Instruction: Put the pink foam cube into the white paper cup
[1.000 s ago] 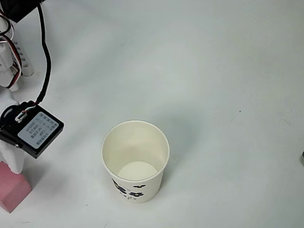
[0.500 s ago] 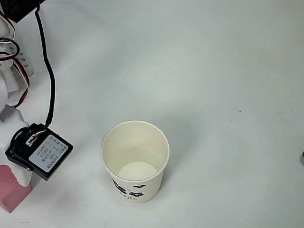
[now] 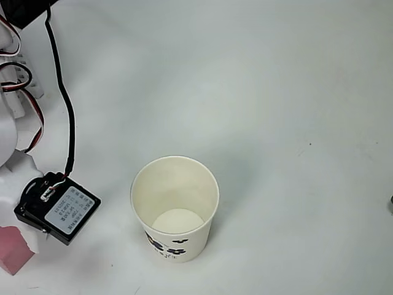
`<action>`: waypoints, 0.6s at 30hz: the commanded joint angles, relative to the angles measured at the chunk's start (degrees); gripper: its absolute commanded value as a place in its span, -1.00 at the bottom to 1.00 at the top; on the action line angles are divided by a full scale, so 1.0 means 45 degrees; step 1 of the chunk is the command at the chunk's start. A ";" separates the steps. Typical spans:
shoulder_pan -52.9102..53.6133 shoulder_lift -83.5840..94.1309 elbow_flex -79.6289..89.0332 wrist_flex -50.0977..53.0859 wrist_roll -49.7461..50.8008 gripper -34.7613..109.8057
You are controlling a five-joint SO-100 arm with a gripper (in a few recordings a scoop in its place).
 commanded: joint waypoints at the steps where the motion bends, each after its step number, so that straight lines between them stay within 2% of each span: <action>1: 0.0391 0.0039 -0.0449 -0.0273 -0.0254 0.08; 11: 0.0469 -0.1035 -0.0195 -0.0938 -0.0410 0.08; 18: 0.0449 -0.1094 0.0000 -0.0996 -0.0430 -0.08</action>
